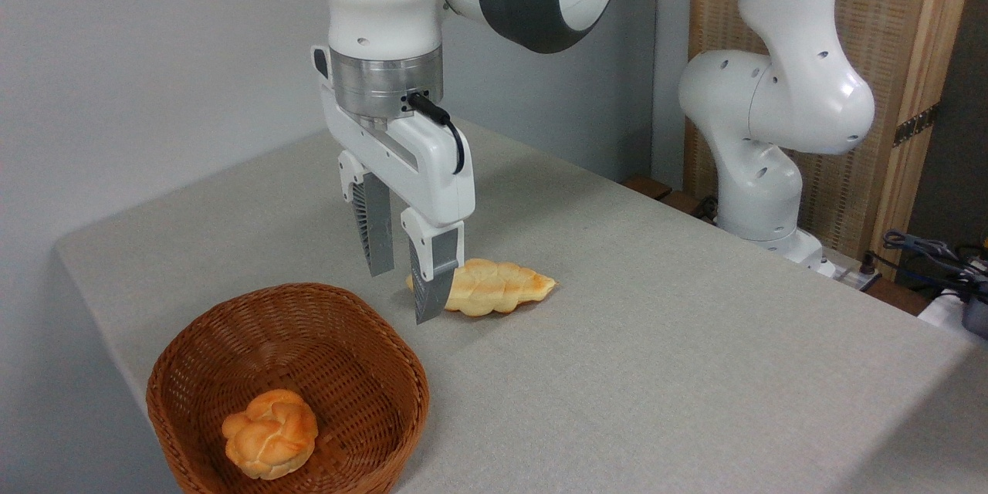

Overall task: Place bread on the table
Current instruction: 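Move the open gripper over the wicker basket and lower toward the roll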

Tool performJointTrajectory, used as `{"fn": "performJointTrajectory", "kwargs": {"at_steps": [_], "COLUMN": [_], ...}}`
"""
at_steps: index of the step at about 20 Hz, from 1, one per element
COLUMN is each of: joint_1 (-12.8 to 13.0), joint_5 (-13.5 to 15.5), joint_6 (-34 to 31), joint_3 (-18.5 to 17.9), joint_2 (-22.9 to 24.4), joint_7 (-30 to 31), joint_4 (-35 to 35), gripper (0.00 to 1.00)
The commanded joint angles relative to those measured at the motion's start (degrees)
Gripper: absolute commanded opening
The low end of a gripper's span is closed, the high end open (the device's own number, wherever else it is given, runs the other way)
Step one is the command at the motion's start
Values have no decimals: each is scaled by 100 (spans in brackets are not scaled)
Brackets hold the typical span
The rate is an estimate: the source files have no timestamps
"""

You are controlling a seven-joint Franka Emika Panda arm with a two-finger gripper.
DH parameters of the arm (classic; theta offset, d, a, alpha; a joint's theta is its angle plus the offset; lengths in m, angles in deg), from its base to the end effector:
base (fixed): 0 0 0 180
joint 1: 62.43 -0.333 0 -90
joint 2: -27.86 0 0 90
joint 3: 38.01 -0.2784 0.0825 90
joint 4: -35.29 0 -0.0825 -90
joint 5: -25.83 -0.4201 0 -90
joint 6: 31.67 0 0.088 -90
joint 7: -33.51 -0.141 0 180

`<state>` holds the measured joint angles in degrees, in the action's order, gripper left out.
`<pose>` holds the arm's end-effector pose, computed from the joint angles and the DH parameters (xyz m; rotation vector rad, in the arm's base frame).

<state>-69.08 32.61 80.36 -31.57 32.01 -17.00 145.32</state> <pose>0.5917 -0.0101 0.4506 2.8180 -1.2576 0.2181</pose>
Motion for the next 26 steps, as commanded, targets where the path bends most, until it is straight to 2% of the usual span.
{"fn": "performJointTrajectory", "kwargs": {"at_steps": [1,13,17,23,26], "joint_1": [32,32,41,49,111], "joint_5": [-27,-19,-36,-106,-465], "joint_6": [29,37,125,1460,1917], "joint_3": [-47,-47,-38,-3,32], "joint_2": [-55,-55,-239,-555,-898], "joint_7": [6,6,-11,6,6], "joint_4": [-78,-78,-254,-289,-306], "gripper": [100,100,100,100,100]}}
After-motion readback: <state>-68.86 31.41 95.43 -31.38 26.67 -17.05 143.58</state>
